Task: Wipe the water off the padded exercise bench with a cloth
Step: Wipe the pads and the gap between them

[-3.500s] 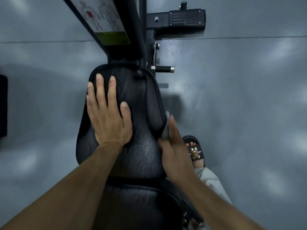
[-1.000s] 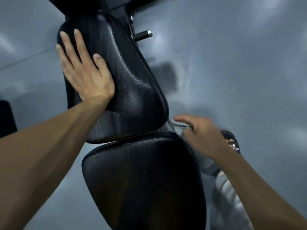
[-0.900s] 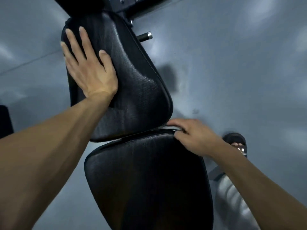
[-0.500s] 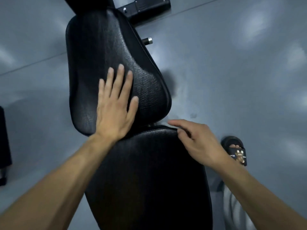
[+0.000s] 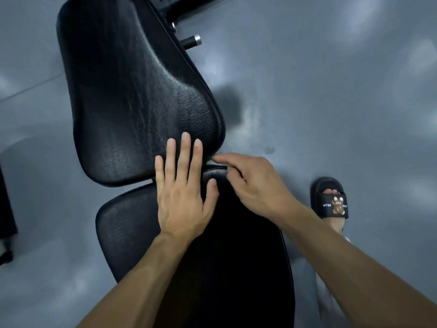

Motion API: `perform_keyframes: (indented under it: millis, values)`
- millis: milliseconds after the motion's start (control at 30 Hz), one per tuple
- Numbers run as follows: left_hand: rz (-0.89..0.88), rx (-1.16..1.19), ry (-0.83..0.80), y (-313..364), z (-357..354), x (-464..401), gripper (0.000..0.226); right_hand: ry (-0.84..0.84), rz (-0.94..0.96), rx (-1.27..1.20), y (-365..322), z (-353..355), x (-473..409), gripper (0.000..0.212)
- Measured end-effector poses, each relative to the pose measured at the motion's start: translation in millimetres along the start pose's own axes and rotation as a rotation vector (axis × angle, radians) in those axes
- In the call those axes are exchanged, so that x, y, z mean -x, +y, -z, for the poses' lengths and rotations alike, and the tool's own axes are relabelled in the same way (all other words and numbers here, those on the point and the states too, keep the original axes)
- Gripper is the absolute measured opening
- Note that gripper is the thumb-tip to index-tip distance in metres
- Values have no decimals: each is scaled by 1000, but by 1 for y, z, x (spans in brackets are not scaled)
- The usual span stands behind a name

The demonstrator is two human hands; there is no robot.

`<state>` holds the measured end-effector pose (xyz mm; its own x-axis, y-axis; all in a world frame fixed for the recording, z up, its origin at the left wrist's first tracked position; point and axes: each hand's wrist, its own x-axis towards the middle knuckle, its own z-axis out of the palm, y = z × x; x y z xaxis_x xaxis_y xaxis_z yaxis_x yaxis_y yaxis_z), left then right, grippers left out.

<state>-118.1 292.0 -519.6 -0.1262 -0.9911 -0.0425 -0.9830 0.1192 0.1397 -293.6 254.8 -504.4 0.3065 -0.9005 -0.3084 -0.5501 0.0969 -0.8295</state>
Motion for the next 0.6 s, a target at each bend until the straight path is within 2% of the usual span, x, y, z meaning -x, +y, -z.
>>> perform_keyframes:
  millis: [100,200,267,400,500,600]
  values:
    - [-4,-10,21,2,-1,-1,74,13,2,-45,17,13,13,42]
    - [18,-37,45,5,-4,0,74,163,-210,-89,44,16,83,41]
    - [19,-40,63,6,-7,-1,73,164,-354,-174,39,4,122,45]
    - [18,-27,89,6,-7,-1,72,189,-368,-252,29,-7,82,48]
    - [16,-29,104,5,-9,-1,72,135,-328,-359,24,1,38,48]
    - [14,-29,105,4,-9,-1,73,163,-360,-340,25,-4,78,55]
